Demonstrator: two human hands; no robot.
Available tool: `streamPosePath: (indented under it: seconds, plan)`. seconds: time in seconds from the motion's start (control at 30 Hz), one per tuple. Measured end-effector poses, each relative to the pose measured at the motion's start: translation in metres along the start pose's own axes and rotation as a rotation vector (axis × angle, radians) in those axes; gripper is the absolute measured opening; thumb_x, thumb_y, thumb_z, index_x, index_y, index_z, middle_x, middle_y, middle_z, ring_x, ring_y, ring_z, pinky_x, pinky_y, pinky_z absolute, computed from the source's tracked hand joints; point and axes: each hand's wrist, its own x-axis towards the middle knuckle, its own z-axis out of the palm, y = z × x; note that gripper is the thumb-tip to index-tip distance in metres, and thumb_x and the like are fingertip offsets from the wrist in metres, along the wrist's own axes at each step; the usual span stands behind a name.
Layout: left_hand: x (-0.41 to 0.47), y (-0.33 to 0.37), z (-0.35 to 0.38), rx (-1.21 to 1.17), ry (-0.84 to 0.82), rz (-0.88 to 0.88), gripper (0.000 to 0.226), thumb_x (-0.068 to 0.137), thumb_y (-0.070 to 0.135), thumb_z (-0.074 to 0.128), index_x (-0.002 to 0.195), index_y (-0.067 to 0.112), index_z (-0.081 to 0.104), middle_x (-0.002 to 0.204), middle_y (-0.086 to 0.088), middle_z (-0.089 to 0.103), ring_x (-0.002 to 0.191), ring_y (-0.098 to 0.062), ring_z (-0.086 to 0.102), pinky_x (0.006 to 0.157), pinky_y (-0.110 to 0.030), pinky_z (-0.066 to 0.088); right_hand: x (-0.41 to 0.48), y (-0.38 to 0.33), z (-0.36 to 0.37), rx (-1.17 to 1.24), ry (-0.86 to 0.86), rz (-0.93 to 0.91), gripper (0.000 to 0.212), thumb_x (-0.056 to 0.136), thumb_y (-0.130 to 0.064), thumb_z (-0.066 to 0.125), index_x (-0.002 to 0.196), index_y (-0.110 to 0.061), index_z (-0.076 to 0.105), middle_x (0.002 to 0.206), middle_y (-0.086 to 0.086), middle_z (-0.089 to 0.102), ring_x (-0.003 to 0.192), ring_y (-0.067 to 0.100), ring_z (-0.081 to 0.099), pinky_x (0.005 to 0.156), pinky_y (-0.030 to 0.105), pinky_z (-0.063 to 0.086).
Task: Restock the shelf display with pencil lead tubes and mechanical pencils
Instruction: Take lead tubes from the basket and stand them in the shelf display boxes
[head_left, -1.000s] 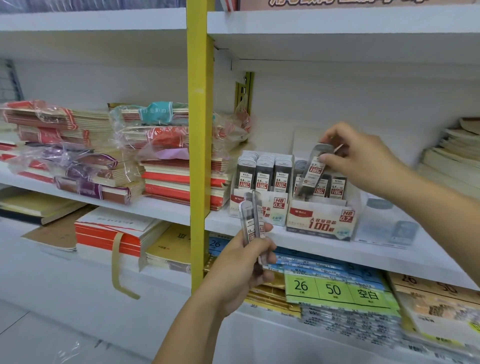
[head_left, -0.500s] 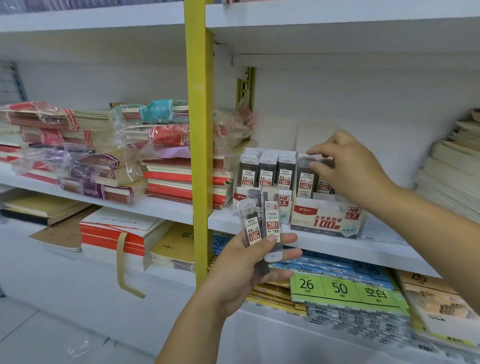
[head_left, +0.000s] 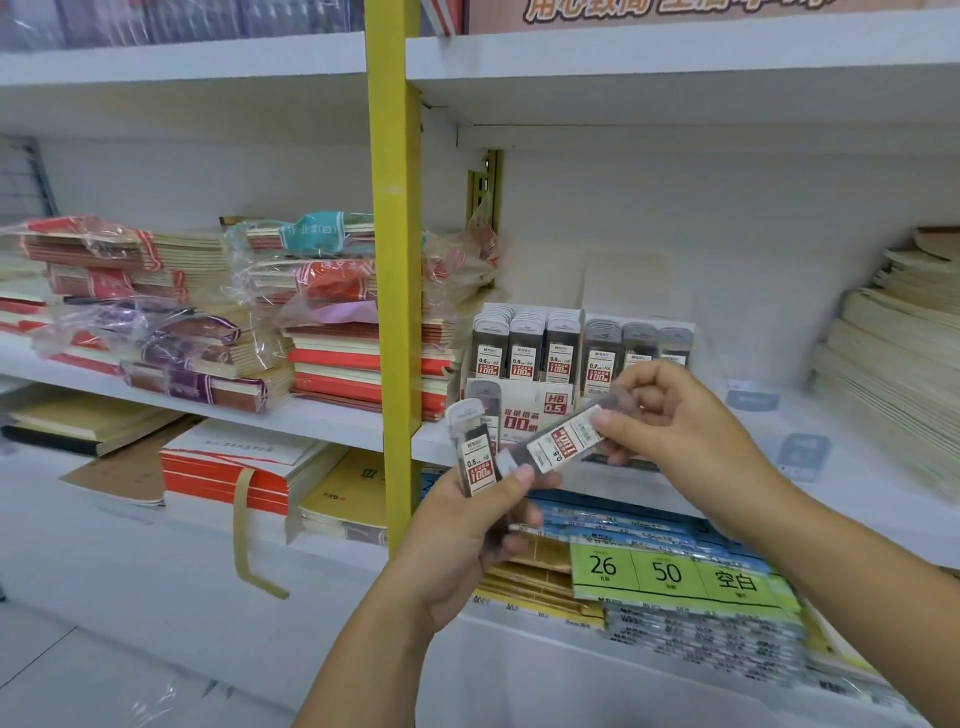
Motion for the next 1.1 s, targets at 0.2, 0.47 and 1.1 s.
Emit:
streamPosePath:
  seconds: [0.2, 0.47, 1.1]
  plan:
    - [0.003, -0.002, -0.001, 0.222, 0.193, 0.096, 0.016, 0.095, 0.026, 0.064, 0.105, 0.014, 0.071, 0.061, 0.006, 0.060, 0.050, -0.006, 0.035, 0.045, -0.018, 0.032, -0.019, 0.007, -0.007, -0.353, -0.240, 0.056, 0.016, 0.080, -0.014, 0.076, 0.089, -0.022, 0.064, 0.081, -0.005, 0.071, 0.069, 0.004, 0.066, 0.064, 0.020, 0.054]
    - [0.005, -0.002, 0.000, 0.338, 0.222, 0.059, 0.009, 0.095, 0.040, 0.065, 0.096, 0.036, 0.073, 0.069, 0.012, 0.063, 0.053, -0.003, 0.044, 0.050, -0.018, 0.039, -0.004, -0.014, 0.020, -0.536, -0.319, -0.056, 0.053, 0.086, -0.013, 0.070, 0.120, -0.049, 0.052, 0.093, -0.012, 0.065, 0.077, 0.003, 0.065, 0.067, 0.028, 0.058]
    - [0.007, 0.004, -0.017, 0.254, 0.225, -0.003, 0.021, 0.104, 0.033, 0.051, 0.125, 0.036, 0.050, 0.098, 0.022, 0.074, 0.089, -0.013, 0.076, 0.062, -0.032, 0.062, 0.110, -0.022, 0.005, -0.937, -0.003, -0.293, 0.021, 0.084, -0.027, 0.071, 0.096, -0.030, 0.053, 0.095, -0.010, 0.057, 0.094, 0.012, 0.050, 0.068, 0.025, 0.041]
